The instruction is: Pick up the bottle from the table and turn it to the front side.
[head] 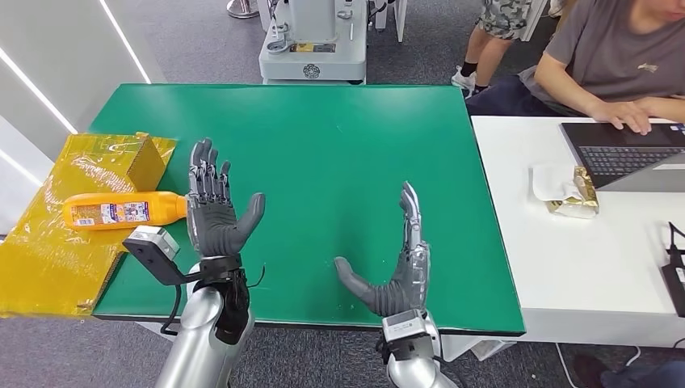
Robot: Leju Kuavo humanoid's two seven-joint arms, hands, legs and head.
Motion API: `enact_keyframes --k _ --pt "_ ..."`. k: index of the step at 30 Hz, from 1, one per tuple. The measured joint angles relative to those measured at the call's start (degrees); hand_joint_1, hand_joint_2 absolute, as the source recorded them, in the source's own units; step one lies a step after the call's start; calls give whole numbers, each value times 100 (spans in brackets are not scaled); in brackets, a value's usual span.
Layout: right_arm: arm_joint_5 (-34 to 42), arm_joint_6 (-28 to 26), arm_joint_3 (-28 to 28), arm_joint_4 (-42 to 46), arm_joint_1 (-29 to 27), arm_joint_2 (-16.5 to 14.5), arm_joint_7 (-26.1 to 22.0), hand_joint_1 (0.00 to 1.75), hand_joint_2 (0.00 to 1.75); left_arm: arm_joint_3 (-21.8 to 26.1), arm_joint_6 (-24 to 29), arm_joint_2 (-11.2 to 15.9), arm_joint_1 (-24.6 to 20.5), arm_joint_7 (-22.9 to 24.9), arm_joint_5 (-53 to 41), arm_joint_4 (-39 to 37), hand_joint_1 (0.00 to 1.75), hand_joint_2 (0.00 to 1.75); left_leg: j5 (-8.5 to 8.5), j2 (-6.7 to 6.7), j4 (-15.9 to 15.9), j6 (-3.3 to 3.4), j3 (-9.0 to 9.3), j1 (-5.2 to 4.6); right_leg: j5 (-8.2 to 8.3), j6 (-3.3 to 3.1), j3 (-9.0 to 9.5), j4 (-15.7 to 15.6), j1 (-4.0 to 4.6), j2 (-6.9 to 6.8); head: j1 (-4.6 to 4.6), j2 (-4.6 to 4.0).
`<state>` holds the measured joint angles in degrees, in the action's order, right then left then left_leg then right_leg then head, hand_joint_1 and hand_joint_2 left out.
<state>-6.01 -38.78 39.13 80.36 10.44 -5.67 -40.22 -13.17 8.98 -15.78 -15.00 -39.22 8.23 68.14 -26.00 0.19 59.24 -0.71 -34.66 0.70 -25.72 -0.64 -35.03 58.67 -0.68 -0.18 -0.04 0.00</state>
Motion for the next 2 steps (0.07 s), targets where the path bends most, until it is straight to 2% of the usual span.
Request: enact_keyframes --k 2 --pt "-22 -2 -48 3 -58 -31 0 0 175 -14 0 -17 3 1 -36 14 0 175 0 0 0 0 0 0 0 0 0 0 0 0 0 0"
